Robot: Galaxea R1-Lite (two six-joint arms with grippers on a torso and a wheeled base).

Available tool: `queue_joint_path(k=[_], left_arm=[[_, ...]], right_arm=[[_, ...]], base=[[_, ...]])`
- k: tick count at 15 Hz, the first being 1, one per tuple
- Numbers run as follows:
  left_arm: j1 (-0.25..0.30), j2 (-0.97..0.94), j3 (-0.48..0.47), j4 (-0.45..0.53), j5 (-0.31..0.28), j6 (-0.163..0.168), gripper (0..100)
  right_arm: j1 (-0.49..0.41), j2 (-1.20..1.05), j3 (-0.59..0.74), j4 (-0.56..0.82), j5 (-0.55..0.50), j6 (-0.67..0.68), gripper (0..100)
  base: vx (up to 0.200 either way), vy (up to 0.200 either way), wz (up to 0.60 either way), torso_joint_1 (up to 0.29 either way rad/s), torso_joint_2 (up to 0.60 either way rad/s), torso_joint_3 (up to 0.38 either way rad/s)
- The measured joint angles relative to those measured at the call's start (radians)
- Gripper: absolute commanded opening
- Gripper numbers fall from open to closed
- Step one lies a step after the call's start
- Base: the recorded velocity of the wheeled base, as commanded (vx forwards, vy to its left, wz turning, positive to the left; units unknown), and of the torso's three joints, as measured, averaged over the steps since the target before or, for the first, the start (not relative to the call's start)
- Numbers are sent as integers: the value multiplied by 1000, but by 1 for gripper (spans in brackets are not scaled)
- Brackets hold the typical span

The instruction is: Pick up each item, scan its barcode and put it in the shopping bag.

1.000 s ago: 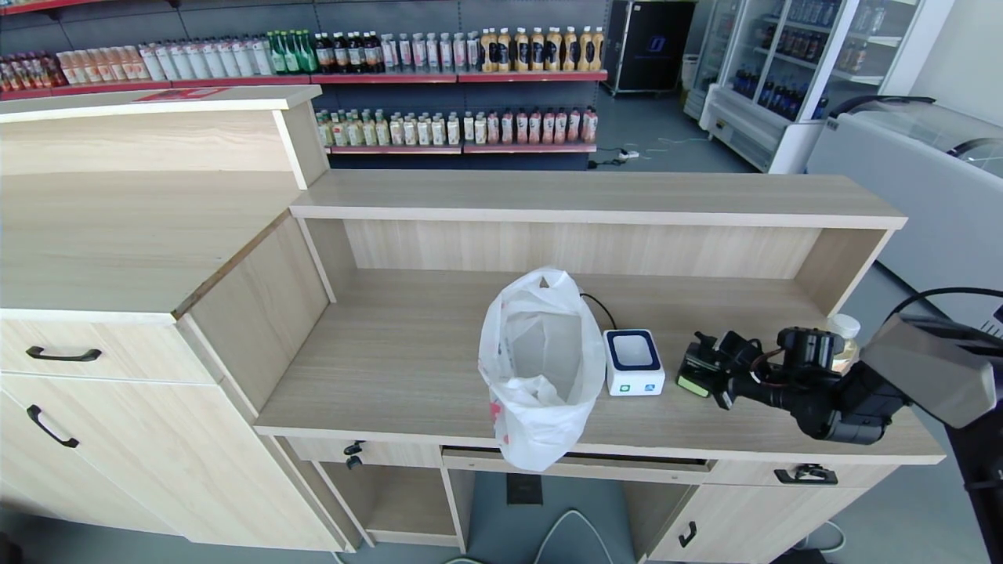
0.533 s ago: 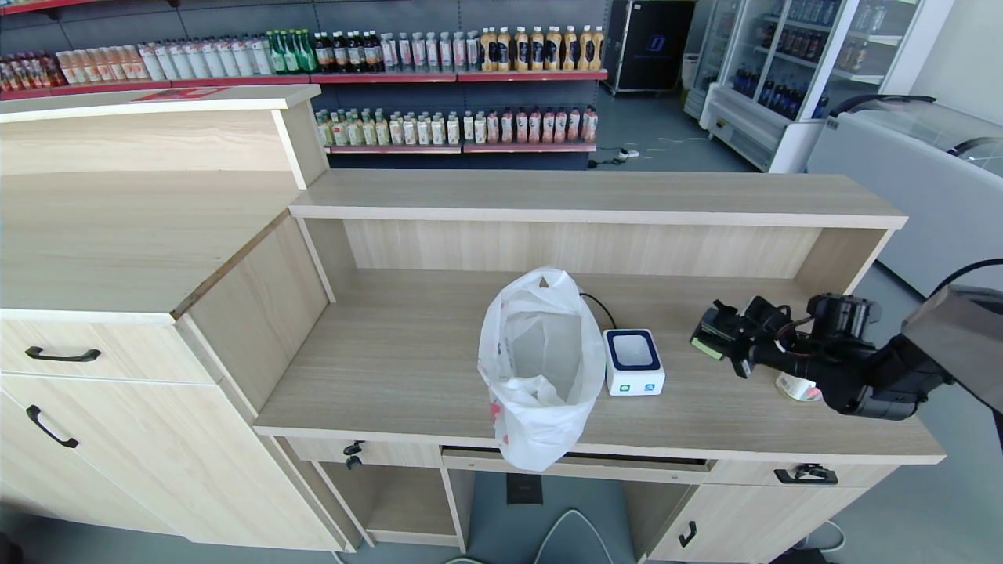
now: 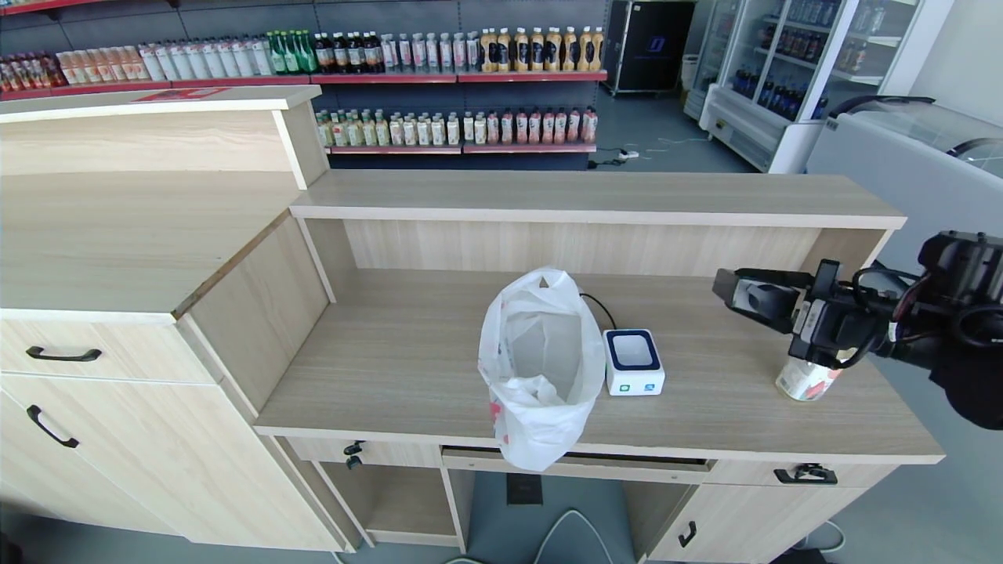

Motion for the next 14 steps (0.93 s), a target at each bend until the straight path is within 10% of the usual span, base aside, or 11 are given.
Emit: queue_joint_path(k=[7,14], left_arm=[[0,0,0,0,0,0,100],[0,0,0,0,0,0,100]], right_arm=[[490,-354,174,-100,19,-899,0],[703,-456,217,-201,21,-1208,0]], base=[[0,0,0,0,0,0],[0,0,0,0,0,0]])
